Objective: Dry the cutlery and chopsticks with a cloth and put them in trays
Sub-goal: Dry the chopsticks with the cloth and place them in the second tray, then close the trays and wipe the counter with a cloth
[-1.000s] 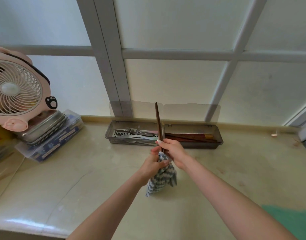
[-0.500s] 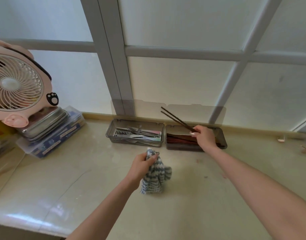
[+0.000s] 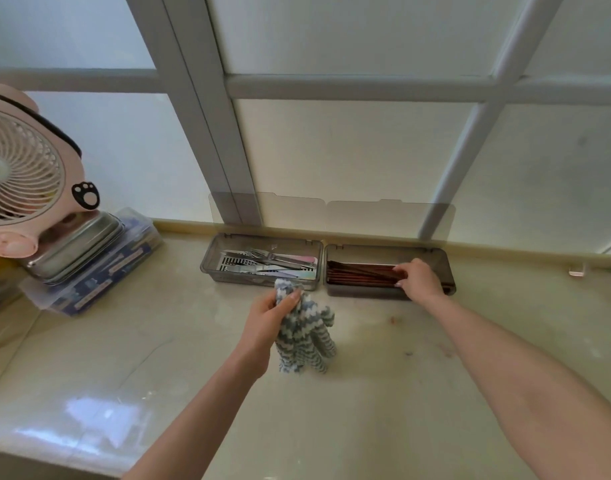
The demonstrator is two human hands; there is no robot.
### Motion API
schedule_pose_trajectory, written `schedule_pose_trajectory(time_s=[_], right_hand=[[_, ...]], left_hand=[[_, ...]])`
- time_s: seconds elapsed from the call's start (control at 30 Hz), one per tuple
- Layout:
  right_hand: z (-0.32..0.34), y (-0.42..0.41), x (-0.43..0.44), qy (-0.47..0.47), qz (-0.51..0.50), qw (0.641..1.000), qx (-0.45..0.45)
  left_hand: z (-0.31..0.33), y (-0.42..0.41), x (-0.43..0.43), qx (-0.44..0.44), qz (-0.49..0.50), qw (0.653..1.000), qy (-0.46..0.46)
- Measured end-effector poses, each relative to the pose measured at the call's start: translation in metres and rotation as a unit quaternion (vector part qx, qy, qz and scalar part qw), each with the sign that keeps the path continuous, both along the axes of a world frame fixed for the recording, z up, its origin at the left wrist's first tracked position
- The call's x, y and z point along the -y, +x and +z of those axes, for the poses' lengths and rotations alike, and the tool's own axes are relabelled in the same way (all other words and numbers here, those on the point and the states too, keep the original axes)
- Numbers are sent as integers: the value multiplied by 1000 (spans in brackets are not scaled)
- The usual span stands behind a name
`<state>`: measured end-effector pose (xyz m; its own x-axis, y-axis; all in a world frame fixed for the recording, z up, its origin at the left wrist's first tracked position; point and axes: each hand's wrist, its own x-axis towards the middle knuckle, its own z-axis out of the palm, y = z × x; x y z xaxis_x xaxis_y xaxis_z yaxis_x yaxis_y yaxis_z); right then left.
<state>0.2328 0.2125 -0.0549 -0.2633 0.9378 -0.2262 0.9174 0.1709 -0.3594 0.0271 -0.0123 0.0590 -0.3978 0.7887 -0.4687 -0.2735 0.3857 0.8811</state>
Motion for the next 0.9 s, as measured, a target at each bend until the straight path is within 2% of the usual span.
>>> schedule_pose_trajectory(time_s=[0.17, 0.33, 0.43, 0.47, 0.53, 0.6, 0.8, 0.83, 0.9], right_hand=[[-7, -5, 2, 80, 14, 995, 53], [-13, -8, 5, 87, 26, 996, 24], [-10, -4, 6, 126, 22, 979, 158], [-8, -3, 7, 133, 14, 978, 158], [-9, -5, 10, 129, 22, 988, 87], [-7, -10, 15, 86, 33, 995, 27], [5, -12, 13, -15, 67, 993, 92], [7, -14, 12, 9, 63, 995, 74], [19, -23, 9, 128, 47, 991, 3]], left_hand=[[4, 6, -1, 9, 3, 1000, -9], [6, 6, 1, 8, 10, 1000, -9], [5, 7, 2, 6, 7, 1000, -10], [5, 8, 3, 6, 7, 1000, -12], [4, 7, 3, 3, 10, 1000, -10], [4, 8, 3, 4, 8, 1000, -12], [4, 15, 1, 15, -2, 1000, -9], [6, 16, 1, 17, -8, 1000, -3], [8, 16, 2, 18, -25, 999, 9]])
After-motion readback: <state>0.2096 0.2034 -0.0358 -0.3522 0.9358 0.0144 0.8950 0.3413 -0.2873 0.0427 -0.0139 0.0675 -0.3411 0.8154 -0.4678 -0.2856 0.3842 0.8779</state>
